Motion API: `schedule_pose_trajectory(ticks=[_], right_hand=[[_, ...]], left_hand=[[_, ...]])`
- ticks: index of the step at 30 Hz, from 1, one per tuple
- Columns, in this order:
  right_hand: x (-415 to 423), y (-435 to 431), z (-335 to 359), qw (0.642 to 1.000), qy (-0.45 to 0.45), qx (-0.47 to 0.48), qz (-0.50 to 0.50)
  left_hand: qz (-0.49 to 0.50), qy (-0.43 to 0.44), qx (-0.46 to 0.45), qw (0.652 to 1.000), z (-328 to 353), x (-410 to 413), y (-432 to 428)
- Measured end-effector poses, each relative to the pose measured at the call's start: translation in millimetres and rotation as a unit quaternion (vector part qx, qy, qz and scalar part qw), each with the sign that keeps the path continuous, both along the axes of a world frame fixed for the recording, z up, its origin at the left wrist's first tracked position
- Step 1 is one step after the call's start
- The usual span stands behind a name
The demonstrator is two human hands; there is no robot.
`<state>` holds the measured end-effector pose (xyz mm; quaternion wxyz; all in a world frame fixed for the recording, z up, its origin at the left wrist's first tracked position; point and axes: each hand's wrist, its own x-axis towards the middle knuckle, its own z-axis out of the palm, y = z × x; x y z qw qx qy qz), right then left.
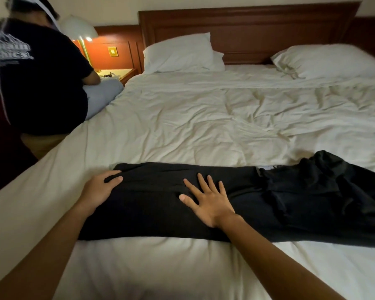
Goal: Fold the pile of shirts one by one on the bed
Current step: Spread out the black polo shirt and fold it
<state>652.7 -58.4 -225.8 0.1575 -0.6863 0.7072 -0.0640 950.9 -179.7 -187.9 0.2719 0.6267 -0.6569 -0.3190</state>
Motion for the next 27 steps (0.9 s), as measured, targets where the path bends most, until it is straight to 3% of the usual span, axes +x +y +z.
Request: schedule_pose_trajectory(ticks=[2, 4, 6, 9, 11, 13, 15, 16, 17, 19, 21, 24, 25, 27], right_hand=[[-5, 12, 6, 0.997, -0.04, 0.011, 0.062], [-18, 25, 19, 0.986, -0.139, 0.023, 0.092], [-42, 40, 36, 0.971, -0.231, -0.01, 0.052], [-92, 60, 55, 0.968, -0.183, -0.165, -0.052], [-120, 74, 61, 0.943, -0.211, -0.22, -0.136], [-140, 84, 59, 0.865, -0.39, -0.223, -0.225], [-150, 94, 58, 0.733, -0.598, -0.181, -0.27], [-153, 98, 57, 0.691, -0.648, -0.163, -0.275], [-153, 102, 54, 0.679, -0.663, -0.148, -0.277], [-150, 106, 48, 0.697, -0.644, -0.14, -0.283], [-144, 107, 44, 0.759, -0.57, -0.148, -0.279], [-130, 109, 43, 0.926, -0.276, -0.161, -0.202], [-123, 110, 41, 0.959, -0.161, -0.158, -0.173], [-106, 112, 36, 0.979, -0.005, -0.15, -0.14]], left_hand=[[0.01, 0.029, 0.001, 1.0, 17, -7, 3], [-0.001, 0.039, -0.003, 0.999, 39, -25, 7], [-0.031, 0.031, -0.008, 0.999, 62, -57, 13], [-0.112, -0.006, -0.041, 0.993, 92, -136, 36], [-0.17, -0.014, -0.036, 0.985, 105, -200, 62], [-0.234, 0.03, 0.039, 0.971, 103, -255, 87], [-0.263, 0.039, 0.083, 0.96, 92, -289, 105], [-0.261, 0.011, 0.051, 0.964, 85, -295, 111], [-0.249, -0.034, -0.003, 0.968, 77, -294, 111], [-0.222, -0.136, -0.089, 0.961, 54, -279, 109], [-0.239, -0.246, -0.095, 0.935, 25, -254, 106], [-0.252, -0.355, -0.07, 0.898, -15, -217, 105], [-0.249, -0.356, -0.081, 0.897, -23, -209, 105], [-0.246, -0.34, -0.095, 0.903, -30, -201, 105]])
